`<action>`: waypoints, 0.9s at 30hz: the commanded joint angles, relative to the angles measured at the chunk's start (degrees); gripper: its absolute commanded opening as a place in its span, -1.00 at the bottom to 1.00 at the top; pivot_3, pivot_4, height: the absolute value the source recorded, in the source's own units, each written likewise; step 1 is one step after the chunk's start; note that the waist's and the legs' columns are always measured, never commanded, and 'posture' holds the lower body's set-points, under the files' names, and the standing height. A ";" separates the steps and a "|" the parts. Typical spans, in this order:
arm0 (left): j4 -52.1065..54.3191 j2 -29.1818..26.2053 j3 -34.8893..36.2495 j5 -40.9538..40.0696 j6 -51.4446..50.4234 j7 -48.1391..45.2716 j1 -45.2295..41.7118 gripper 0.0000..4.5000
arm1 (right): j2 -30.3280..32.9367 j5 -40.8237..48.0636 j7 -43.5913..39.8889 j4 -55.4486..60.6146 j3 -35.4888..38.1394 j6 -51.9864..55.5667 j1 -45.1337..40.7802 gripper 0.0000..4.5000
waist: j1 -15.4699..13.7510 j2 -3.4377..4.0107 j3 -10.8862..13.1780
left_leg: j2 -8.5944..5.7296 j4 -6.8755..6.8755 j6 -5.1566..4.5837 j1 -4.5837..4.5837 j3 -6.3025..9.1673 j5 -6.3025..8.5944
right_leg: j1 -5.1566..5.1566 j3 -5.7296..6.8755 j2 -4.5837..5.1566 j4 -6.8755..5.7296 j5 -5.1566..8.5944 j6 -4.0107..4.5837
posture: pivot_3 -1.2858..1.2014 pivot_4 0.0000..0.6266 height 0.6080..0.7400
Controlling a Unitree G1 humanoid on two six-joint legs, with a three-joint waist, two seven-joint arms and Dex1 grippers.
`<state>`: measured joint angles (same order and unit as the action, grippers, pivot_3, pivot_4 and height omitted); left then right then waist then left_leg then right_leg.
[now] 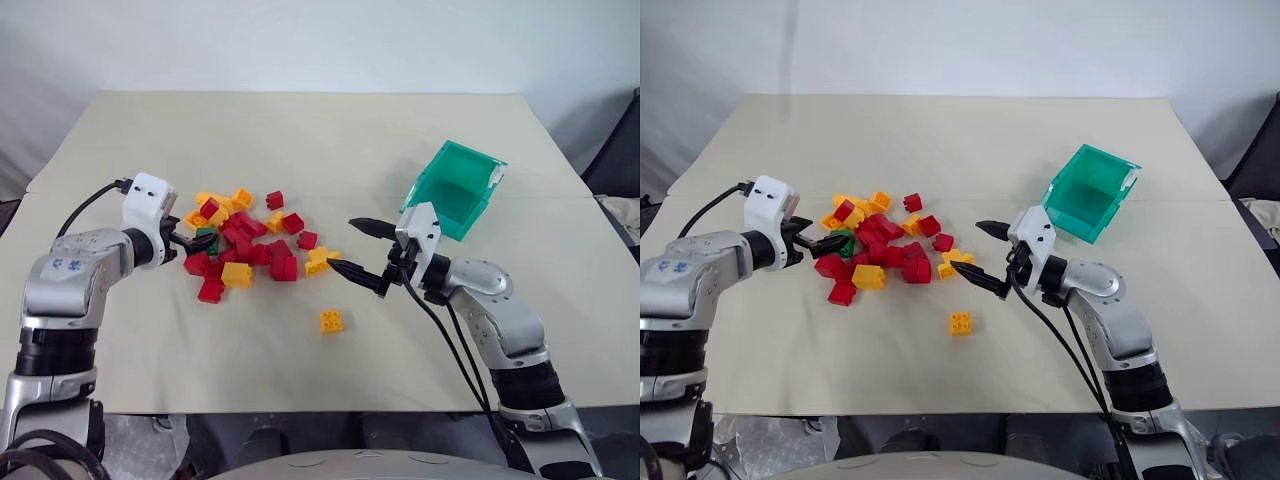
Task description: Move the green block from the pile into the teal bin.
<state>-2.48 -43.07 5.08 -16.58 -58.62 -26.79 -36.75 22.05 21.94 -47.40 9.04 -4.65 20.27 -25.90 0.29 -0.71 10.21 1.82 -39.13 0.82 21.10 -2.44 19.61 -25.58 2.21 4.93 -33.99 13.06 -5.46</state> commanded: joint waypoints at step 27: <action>-20.74 6.50 -0.34 1.34 12.06 -9.11 -15.08 -0.32 | 2.13 1.25 1.49 4.03 2.35 1.52 -0.07 1.00 | -0.49 -0.03 0.02 | -0.04 -0.05 0.21 0.09 0.06 -0.20 | 0.01 -0.08 -0.03 -0.02 -0.01 -0.01 | 0.03 -0.52 1.00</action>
<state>-26.80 -35.36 2.57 -13.97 -49.53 -33.82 -51.77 23.40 22.05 -46.01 10.30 -4.07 21.73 -26.05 -0.20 -0.74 10.23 1.79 -39.19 1.02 21.19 -2.40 19.41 -25.57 2.12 4.90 -33.99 13.05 -5.48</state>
